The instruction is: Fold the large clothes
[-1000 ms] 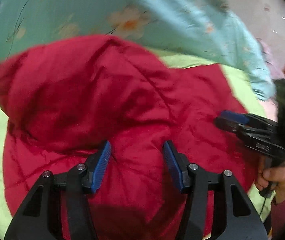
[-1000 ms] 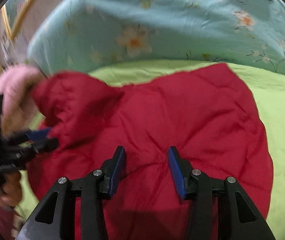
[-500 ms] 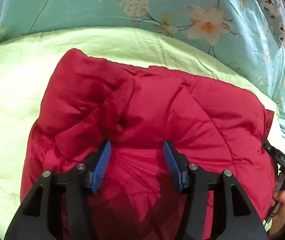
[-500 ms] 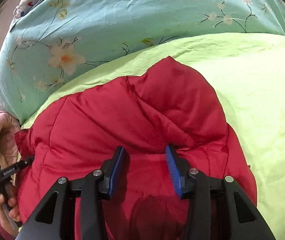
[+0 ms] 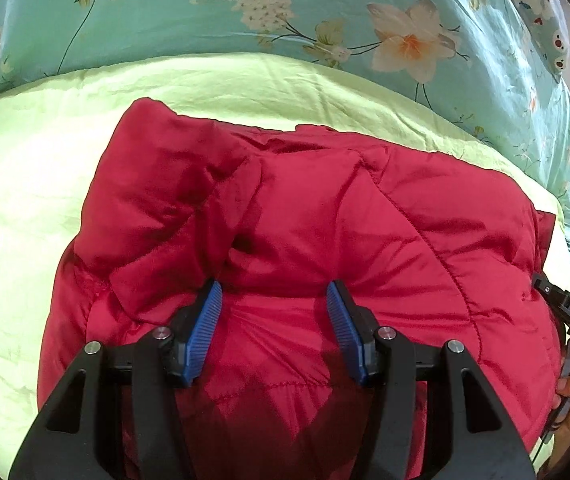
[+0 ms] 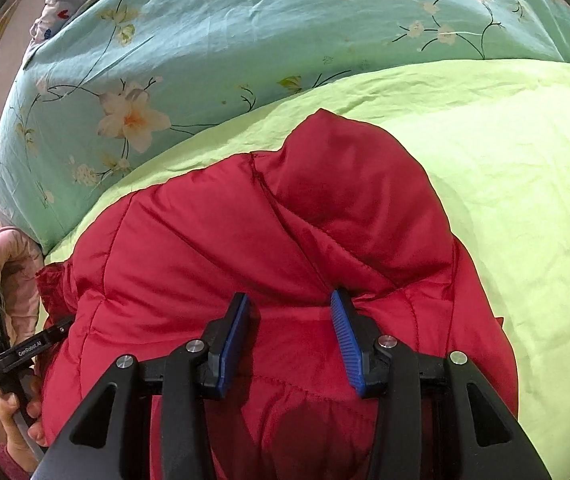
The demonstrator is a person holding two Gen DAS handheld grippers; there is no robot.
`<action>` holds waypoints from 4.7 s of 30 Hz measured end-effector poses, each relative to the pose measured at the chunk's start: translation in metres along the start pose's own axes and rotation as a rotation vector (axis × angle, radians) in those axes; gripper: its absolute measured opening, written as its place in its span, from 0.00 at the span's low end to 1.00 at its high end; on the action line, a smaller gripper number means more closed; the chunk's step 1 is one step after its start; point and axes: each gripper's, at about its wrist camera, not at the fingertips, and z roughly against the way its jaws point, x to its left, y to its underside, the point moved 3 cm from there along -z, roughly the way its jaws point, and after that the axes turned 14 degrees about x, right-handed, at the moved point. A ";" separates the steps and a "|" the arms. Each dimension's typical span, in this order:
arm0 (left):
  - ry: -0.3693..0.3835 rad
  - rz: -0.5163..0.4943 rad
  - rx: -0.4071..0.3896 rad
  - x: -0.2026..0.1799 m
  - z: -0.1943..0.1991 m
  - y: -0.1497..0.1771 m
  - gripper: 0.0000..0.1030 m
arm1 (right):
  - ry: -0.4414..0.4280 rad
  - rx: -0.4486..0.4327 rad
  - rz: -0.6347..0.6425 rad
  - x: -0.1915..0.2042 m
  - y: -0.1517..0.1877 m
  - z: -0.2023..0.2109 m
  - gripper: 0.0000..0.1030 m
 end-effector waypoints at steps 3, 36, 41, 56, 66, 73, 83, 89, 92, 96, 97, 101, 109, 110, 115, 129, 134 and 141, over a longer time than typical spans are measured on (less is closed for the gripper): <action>-0.012 -0.003 0.005 -0.003 0.014 0.002 0.53 | 0.041 0.003 0.018 0.006 -0.001 0.009 0.43; 0.130 0.186 -0.026 0.089 0.090 0.127 0.78 | -0.061 0.061 -0.084 -0.062 0.091 0.101 0.75; 0.175 0.171 0.006 0.089 0.077 0.119 0.79 | -0.122 0.104 -0.082 -0.064 0.092 0.088 0.76; 0.452 0.224 0.161 0.103 0.016 0.077 1.00 | -0.352 0.207 -0.152 -0.080 0.059 0.038 0.94; 0.439 0.099 0.092 0.073 0.029 0.073 0.64 | -0.427 0.315 -0.096 -0.049 0.047 0.011 0.63; 0.445 0.065 0.003 0.073 0.080 0.084 0.43 | -0.458 0.254 -0.067 -0.029 0.052 0.033 0.42; 0.390 0.061 -0.062 0.093 0.132 0.100 0.42 | -0.523 0.220 0.067 0.037 0.062 0.062 0.37; 0.360 0.072 -0.087 0.109 0.152 0.115 0.42 | -0.560 0.238 0.120 0.066 0.070 0.057 0.37; 0.352 0.070 -0.100 0.112 0.155 0.121 0.42 | -0.572 0.251 0.130 0.075 0.075 0.049 0.37; 0.367 0.100 -0.108 0.128 0.150 0.127 0.42 | -0.579 0.252 0.123 0.081 0.080 0.042 0.37; 0.365 0.103 -0.104 0.130 0.148 0.128 0.42 | -0.578 0.252 0.123 0.082 0.081 0.041 0.37; 0.372 0.102 -0.088 0.138 0.144 0.131 0.42 | -0.574 0.256 0.123 0.083 0.082 0.042 0.37; 0.390 0.076 -0.089 0.132 0.151 0.133 0.42 | -0.613 0.252 0.062 0.078 0.087 0.053 0.37; 0.385 0.066 -0.093 0.131 0.154 0.133 0.42 | -0.606 0.250 0.072 0.081 0.087 0.056 0.37; 0.367 0.051 -0.103 0.134 0.163 0.141 0.42 | -0.613 0.247 0.103 0.087 0.093 0.061 0.36; 0.299 0.120 -0.002 0.160 0.105 0.155 0.56 | -0.513 0.333 0.014 0.057 0.107 0.024 0.42; 0.273 0.123 -0.007 0.165 0.095 0.160 0.73 | -0.484 0.324 0.002 0.054 0.113 0.018 0.50; 0.168 0.135 -0.028 0.168 0.113 0.169 0.88 | -0.408 0.310 -0.004 0.050 0.117 0.030 0.67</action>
